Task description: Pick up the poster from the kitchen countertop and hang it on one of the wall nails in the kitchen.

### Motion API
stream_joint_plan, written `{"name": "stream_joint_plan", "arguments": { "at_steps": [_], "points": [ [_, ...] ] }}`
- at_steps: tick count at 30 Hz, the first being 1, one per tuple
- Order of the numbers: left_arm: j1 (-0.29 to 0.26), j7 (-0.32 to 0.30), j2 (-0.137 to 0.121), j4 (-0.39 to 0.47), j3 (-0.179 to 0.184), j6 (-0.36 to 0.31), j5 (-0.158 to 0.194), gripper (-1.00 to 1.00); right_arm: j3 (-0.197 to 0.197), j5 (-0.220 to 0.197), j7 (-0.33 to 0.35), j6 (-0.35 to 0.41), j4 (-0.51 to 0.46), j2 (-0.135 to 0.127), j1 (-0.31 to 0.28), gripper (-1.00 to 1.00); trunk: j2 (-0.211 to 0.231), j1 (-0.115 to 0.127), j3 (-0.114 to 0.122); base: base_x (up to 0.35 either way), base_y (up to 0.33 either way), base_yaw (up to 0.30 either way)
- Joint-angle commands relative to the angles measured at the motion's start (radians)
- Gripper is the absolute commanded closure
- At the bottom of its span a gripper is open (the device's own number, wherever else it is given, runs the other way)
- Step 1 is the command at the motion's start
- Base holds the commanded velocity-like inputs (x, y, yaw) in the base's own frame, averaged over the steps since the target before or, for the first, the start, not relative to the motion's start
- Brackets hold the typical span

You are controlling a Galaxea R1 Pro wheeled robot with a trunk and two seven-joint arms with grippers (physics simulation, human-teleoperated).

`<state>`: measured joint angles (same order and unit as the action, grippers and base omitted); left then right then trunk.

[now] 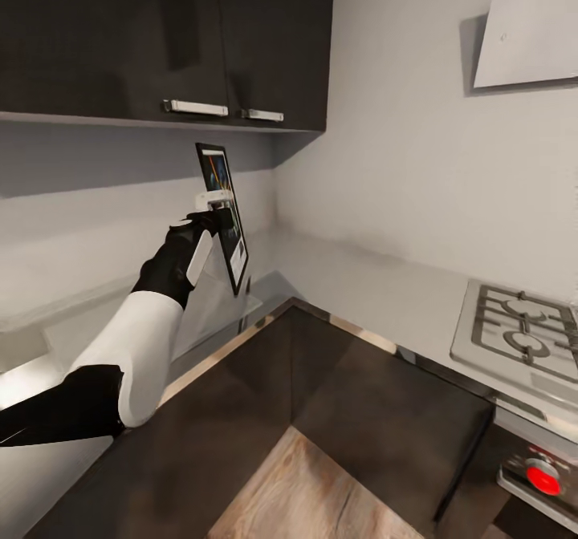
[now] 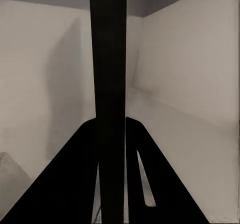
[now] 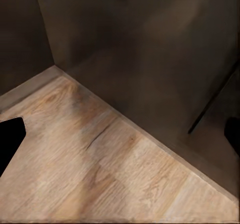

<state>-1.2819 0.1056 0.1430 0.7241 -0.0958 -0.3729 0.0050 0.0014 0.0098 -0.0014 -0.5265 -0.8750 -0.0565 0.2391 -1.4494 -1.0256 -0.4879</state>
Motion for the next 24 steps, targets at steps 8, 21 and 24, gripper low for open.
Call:
{"name": "stream_joint_plan", "arguments": {
  "at_steps": [8,21,24],
  "points": [
    [-0.001,0.001,0.004,0.002,-0.002,-0.007,0.0,1.0,0.0,0.002,0.0,-0.001,-0.001,-0.002,0.0,-1.0,-0.001,0.001,-0.001,-0.338,0.0,0.0],
    [-0.001,0.0,0.005,0.002,-0.002,-0.007,0.001,1.0,0.0,0.002,0.0,-0.003,-0.013,-0.004,0.0,-1.0,-0.001,0.001,-0.001,-0.339,0.0,0.0],
    [-0.001,0.0,0.006,0.002,-0.001,-0.007,0.001,1.0,0.0,0.002,0.0,-0.003,-0.013,-0.005,0.0,-1.0,-0.001,0.001,-0.001,-0.34,0.0,0.0]
  ]
}}
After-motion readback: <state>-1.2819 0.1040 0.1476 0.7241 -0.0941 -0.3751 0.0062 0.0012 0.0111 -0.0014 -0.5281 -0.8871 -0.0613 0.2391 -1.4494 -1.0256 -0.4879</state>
